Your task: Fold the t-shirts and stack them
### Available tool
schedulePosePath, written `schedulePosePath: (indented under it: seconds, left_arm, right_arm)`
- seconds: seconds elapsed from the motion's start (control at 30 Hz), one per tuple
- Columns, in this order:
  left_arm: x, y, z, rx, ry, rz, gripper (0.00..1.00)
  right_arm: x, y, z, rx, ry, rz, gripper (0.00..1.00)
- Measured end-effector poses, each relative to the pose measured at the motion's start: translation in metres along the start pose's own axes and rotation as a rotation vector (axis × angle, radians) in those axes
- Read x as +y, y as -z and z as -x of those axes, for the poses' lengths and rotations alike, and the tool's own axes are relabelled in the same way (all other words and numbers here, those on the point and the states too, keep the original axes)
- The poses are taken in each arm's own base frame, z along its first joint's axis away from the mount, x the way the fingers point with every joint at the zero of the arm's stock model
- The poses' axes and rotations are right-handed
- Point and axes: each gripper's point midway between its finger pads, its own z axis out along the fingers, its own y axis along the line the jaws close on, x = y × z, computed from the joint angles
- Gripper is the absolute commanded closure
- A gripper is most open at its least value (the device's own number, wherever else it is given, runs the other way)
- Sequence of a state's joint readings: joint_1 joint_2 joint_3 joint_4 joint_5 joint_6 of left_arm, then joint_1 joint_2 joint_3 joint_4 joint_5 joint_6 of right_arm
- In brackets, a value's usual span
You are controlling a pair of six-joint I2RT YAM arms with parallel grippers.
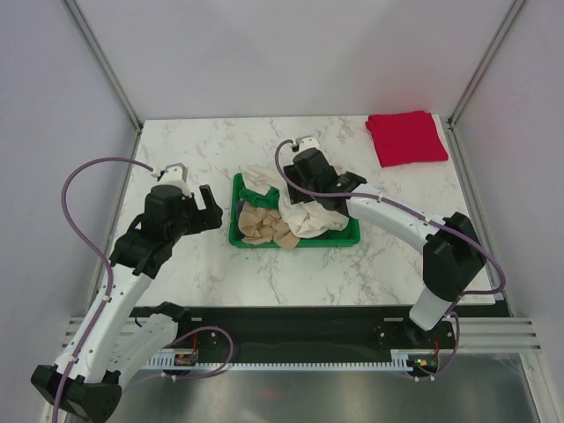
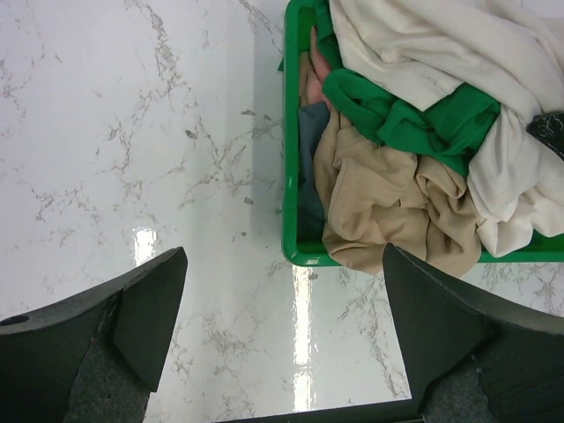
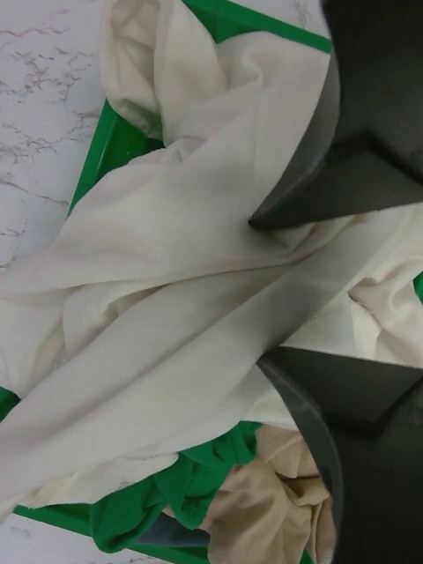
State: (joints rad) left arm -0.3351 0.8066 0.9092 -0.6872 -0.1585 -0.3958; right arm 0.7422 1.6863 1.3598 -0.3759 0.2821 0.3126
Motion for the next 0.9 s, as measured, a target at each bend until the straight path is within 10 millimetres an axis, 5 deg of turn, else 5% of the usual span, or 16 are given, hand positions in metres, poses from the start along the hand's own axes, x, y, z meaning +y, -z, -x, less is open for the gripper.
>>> schedulePosePath:
  seconds: [0.1,0.13,0.17,0.37,0.5,0.6,0.73,0.83,0.9]
  left_arm:
    - [0.000,0.000,0.000,0.000,0.000,0.001,0.00]
    - [0.000,0.000,0.000,0.000,0.000,0.001,0.00]
    - [0.000,0.000,0.000,0.001,0.000,0.001,0.00]
    - [0.002,-0.005,-0.003,0.016,-0.003,0.014,0.00]
    - [0.003,-0.008,-0.004,0.027,0.005,0.029,0.00]
    - [0.002,-0.011,-0.006,0.038,0.026,0.032,0.00]
    - [-0.002,-0.017,-0.010,0.065,0.053,0.026,0.00]
    - [-0.003,-0.028,-0.012,0.094,0.071,0.045,0.00]
    - [-0.003,-0.040,-0.015,0.118,0.078,0.066,0.02]
  right_arm:
    - [-0.001,-0.005,-0.005,0.020,0.007,0.004,0.69]
    - [-0.002,-0.005,-0.005,0.022,0.005,0.006,0.90]
    - [-0.003,-0.006,-0.005,0.022,0.008,0.007,1.00]
    - [-0.011,0.003,0.011,0.026,0.021,0.003,1.00]
    - [-0.017,0.047,0.070,-0.074,0.029,-0.021,1.00]
    - [-0.029,0.123,0.138,-0.294,-0.025,-0.025,1.00]
    - [-0.071,0.294,0.203,-0.712,-0.159,-0.005,1.00]
    - [-0.121,0.424,0.211,-1.013,-0.289,-0.026,1.00]
    - [-0.151,0.482,0.199,-1.139,-0.369,-0.054,1.00]
